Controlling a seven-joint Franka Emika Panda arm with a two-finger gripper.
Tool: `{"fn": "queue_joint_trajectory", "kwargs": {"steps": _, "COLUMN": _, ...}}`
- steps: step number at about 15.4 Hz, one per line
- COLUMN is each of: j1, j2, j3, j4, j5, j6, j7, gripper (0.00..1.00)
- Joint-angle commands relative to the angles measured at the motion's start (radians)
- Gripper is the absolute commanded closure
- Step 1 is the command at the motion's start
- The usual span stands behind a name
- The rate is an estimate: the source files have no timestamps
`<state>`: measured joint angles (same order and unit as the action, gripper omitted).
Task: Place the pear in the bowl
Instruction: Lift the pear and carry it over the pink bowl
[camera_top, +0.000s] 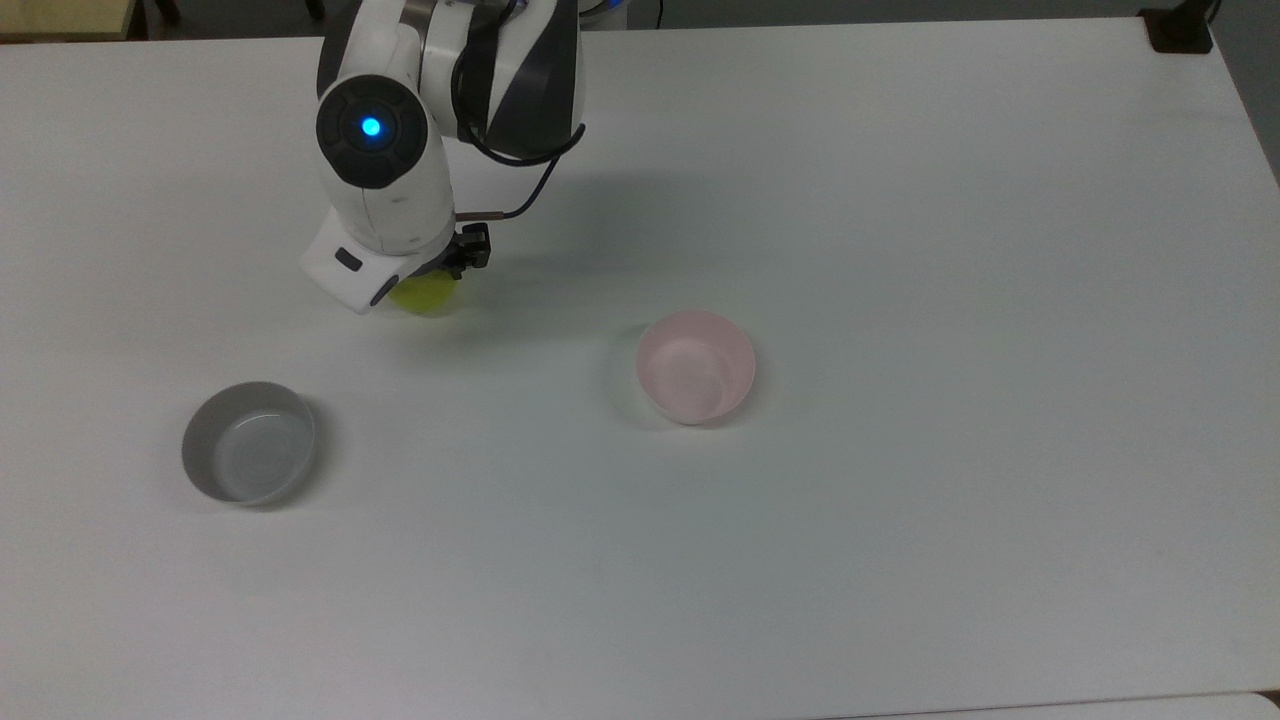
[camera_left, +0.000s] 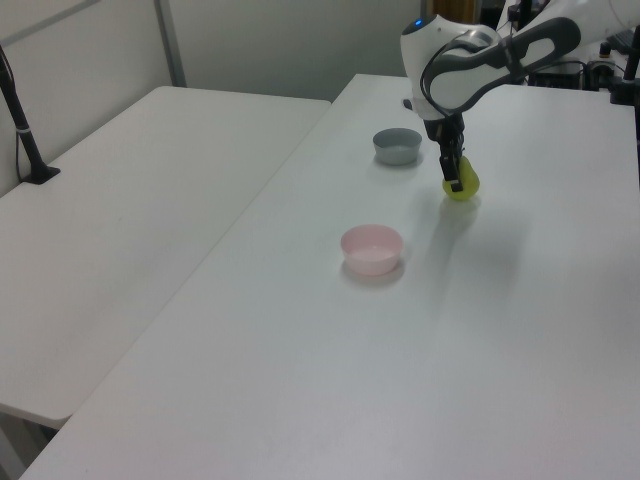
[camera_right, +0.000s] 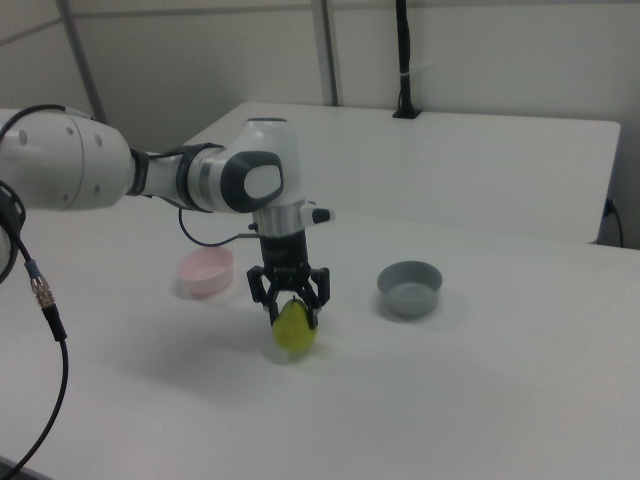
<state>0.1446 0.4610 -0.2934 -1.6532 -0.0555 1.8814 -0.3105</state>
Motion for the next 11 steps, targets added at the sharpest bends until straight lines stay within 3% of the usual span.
{"fn": "queue_joint_trajectory", "kwargs": {"steps": 1, "j1": 0.019, "j2": -0.108, "j3": -0.013, "j4": -0.005, "j5": 0.019, "j6": -0.045, "j7": -0.009, "gripper": 0.6}}
{"fn": "queue_joint_trajectory", "kwargs": {"steps": 6, "j1": 0.024, "j2": -0.165, "j3": -0.016, "j4": 0.069, "j5": 0.045, "j6": -0.154, "j7": -0.007, "gripper": 0.6}}
{"fn": "queue_joint_trajectory", "kwargs": {"steps": 11, "j1": 0.134, "j2": -0.173, "j3": -0.073, "j4": 0.098, "j5": 0.077, "j6": -0.156, "j7": 0.048, "gripper": 0.6}}
